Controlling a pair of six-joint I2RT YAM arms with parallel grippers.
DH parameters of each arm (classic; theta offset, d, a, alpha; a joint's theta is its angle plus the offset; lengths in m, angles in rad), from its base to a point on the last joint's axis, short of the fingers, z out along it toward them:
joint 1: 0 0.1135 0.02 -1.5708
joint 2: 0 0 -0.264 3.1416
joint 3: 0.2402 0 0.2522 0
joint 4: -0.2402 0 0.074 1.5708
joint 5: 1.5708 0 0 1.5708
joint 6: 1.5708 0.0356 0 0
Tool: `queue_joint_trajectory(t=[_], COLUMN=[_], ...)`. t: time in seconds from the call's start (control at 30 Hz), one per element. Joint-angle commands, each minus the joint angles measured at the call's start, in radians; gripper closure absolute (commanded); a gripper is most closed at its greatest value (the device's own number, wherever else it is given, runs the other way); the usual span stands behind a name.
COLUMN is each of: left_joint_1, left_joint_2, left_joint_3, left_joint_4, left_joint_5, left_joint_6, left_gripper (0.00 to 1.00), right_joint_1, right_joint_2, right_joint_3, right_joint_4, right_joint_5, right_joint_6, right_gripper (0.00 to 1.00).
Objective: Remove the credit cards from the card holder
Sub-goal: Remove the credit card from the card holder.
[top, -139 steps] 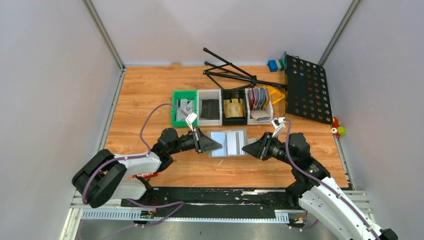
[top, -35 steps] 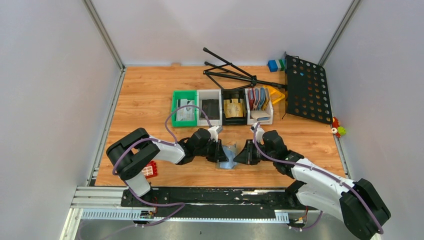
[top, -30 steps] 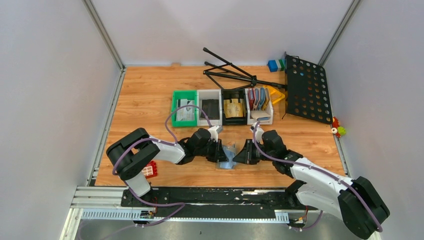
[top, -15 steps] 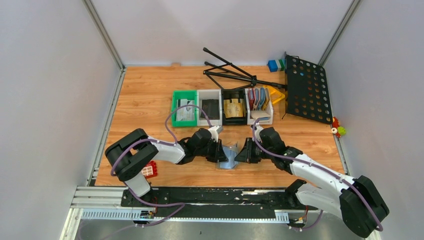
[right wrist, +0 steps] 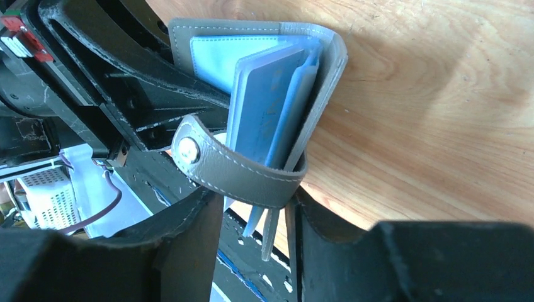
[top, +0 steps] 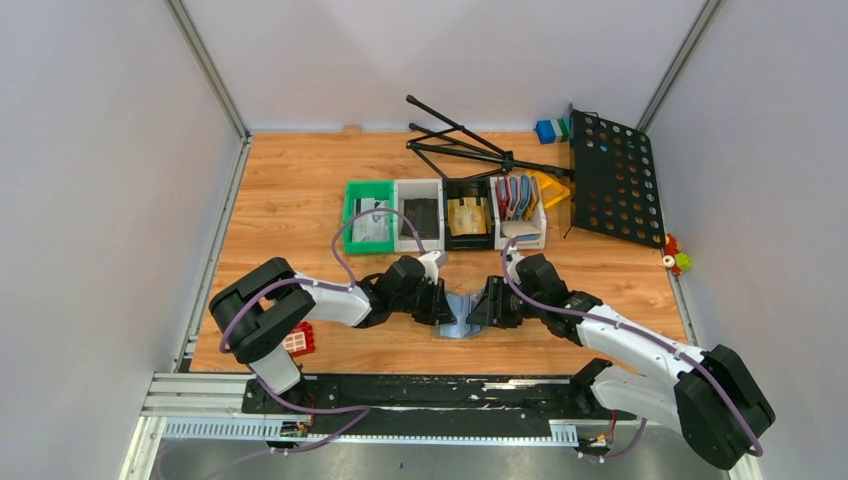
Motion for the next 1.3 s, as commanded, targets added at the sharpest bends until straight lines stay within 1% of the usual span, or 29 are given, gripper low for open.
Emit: queue_joint_trajectory(t=[0.0, 0.07, 0.3, 0.47, 0.6, 0.83, 0.87, 0.93, 1.0, 1.17, 1.27], left_joint_1=[-0.019, -0.02, -0.022, -0.021, -0.02, -0.02, -0.021, -0.02, -0.02, -0.02, -0.02], left_joint_2=[-0.012, -0.017, -0.025, -0.017, -0.006, -0.002, -0.008, -0.013, -0.019, -0.022, -0.021], left_joint_3=[0.023, 0.025, 0.029, 0.022, 0.016, -0.004, -0.007, -0.006, -0.009, -0.02, -0.024], left_joint_4=[-0.052, -0.061, -0.081, -0.053, -0.026, 0.016, 0.023, 0.032, 0.046, 0.077, 0.082], left_joint_5=[-0.01, -0.013, -0.017, 0.001, 0.019, 0.038, 0.042, 0.05, 0.062, 0.073, 0.071], left_joint_6=[0.033, 0.037, 0.045, 0.034, 0.021, -0.001, -0.007, -0.013, -0.03, -0.062, -0.07], left_gripper=[0.87, 0.87, 0.87, 0.87, 0.87, 0.87, 0.87, 0.87, 0.87, 0.87, 0.87], right_joint_1=[0.01, 0.012, 0.029, 0.047, 0.05, 0.05, 0.049, 0.049, 0.051, 0.058, 0.066], right_joint_2=[0.035, 0.055, 0.108, 0.112, 0.115, 0.113, 0.116, 0.123, 0.13, 0.147, 0.165], right_joint_3=[0.055, 0.063, 0.095, 0.105, 0.102, 0.099, 0.1, 0.102, 0.103, 0.101, 0.102], right_joint_4=[0.014, 0.008, 0.004, 0.008, 0.016, 0.009, 0.008, 0.01, 0.017, 0.031, 0.05], right_joint_5=[0.008, 0.012, 0.019, 0.028, 0.028, 0.044, 0.044, 0.049, 0.053, 0.096, 0.104], right_joint_6=[-0.019, -0.023, -0.027, -0.03, -0.029, -0.025, -0.023, -0.015, -0.007, 0.023, 0.038], right_gripper=[0.57, 0.55, 0.42, 0.29, 0.23, 0.2, 0.11, 0.02, 0.02, 0.07, 0.07])
